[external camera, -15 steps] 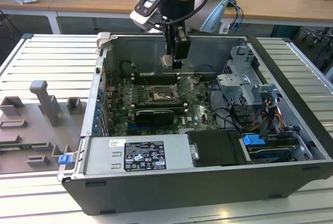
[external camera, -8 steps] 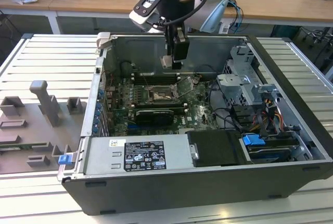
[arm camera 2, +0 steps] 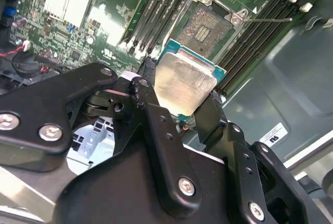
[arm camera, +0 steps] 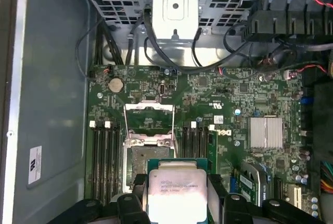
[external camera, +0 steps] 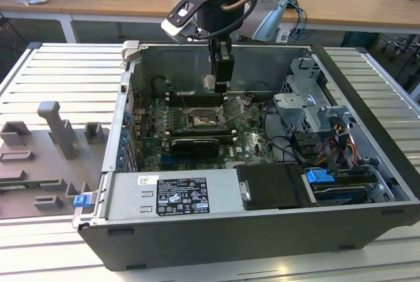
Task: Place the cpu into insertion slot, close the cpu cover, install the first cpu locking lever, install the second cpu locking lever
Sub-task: 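Place the cpu into insertion slot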
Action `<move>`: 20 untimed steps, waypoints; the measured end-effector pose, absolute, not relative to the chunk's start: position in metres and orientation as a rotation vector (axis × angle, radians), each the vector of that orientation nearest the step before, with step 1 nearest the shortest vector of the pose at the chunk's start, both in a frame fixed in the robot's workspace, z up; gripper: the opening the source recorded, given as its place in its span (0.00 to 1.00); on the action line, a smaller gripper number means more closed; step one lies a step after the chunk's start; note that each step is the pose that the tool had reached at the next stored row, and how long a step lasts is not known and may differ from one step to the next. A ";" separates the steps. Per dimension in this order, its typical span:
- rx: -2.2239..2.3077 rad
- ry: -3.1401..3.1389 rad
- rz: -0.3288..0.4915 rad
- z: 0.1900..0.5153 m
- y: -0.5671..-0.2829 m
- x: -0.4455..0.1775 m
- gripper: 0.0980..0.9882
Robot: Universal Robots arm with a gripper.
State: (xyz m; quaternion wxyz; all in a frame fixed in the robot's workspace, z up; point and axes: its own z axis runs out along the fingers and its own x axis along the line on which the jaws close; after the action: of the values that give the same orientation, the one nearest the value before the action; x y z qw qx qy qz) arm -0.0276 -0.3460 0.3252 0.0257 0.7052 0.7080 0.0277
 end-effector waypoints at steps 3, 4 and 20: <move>2.194 2.169 0.079 0.322 -0.346 -0.027 0.50; 2.194 2.167 0.076 0.321 -0.346 -0.027 0.50; 2.237 2.118 0.072 0.298 -0.345 -0.027 0.50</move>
State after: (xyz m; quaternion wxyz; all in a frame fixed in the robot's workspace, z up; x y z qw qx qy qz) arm -0.0274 -0.3448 0.2979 0.0298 0.7256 0.6870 0.0233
